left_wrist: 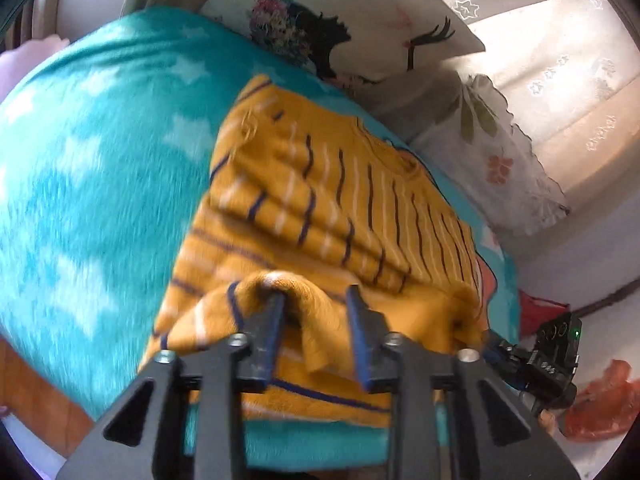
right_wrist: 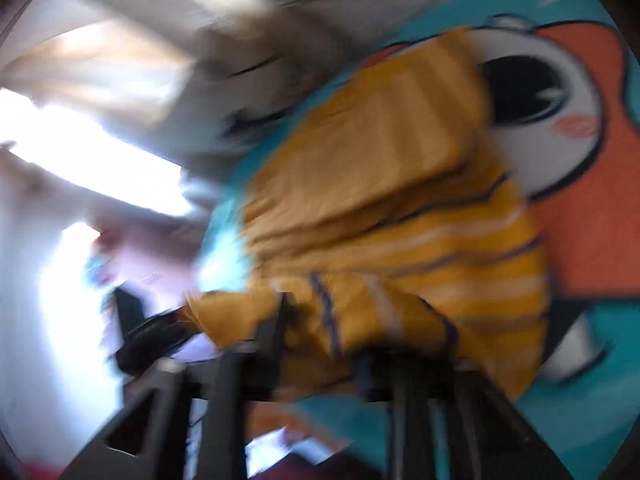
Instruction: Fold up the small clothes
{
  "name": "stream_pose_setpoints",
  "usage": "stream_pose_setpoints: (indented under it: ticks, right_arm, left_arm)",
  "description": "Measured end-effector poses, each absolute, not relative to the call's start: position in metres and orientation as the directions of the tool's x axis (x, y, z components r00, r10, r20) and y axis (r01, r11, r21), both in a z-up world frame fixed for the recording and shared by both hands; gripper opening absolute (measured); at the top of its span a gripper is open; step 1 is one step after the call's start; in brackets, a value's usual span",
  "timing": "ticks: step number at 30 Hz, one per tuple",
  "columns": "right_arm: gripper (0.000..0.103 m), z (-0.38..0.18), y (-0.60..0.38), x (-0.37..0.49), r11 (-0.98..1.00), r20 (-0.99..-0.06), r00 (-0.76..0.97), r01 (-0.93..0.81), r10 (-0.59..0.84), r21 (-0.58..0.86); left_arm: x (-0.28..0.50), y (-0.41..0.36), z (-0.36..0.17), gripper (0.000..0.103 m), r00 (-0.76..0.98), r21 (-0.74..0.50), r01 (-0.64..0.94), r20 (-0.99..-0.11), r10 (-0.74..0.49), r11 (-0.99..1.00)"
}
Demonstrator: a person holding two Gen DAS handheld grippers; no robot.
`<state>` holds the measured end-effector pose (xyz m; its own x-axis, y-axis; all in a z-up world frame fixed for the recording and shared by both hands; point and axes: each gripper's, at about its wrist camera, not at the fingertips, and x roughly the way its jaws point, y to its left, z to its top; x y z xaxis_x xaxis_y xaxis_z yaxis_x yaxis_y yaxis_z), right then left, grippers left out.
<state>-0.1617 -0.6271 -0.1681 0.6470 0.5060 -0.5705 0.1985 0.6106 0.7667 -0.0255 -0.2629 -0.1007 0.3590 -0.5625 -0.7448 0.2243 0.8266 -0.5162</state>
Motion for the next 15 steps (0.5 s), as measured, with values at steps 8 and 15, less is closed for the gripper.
stream_pose_setpoints:
  ticks: [8, 15]
  right_arm:
    - [0.063, -0.147, -0.634, -0.175, 0.792, -0.688, 0.613, 0.161, 0.388, 0.589]
    - [0.069, -0.144, -0.589, -0.148, 0.944, -0.781, 0.553, -0.030, 0.290, 0.329]
  left_arm:
    - [-0.026, -0.256, -0.086, 0.076, 0.413, -0.411, 0.307, -0.755, -0.510, 0.858]
    - [-0.024, -0.282, -0.113, 0.076, 0.378, -0.245, 0.429, -0.825, -0.419, 0.869]
